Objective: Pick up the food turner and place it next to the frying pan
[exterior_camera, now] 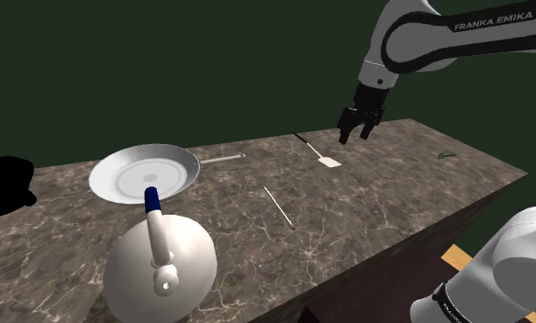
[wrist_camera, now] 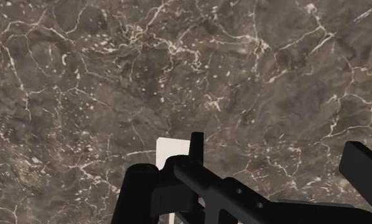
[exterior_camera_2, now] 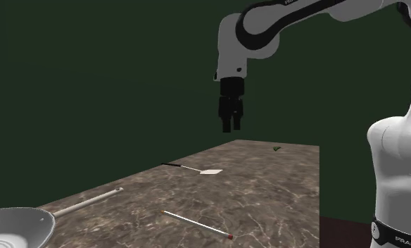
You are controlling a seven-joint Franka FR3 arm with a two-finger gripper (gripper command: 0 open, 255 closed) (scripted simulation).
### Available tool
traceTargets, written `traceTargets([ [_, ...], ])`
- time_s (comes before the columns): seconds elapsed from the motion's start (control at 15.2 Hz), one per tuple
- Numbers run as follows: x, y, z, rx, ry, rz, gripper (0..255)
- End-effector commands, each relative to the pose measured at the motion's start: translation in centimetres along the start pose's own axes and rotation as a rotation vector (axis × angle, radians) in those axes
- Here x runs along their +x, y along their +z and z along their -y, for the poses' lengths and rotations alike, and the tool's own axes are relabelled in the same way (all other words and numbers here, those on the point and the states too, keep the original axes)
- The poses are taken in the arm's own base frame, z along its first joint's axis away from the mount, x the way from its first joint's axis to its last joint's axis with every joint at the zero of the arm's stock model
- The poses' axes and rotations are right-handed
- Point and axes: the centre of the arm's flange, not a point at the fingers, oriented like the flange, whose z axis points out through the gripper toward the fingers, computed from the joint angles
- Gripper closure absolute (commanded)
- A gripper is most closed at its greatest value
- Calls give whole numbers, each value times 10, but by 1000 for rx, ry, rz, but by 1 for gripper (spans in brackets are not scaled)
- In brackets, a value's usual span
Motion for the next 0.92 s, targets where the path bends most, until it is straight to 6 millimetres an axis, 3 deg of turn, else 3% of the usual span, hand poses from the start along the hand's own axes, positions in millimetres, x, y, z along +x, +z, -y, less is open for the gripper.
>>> traceTargets([
  [0.0,23,11,-9,-1,7,-9,0],
  [0.86,159,90,-61,-6,53,-59,0],
])
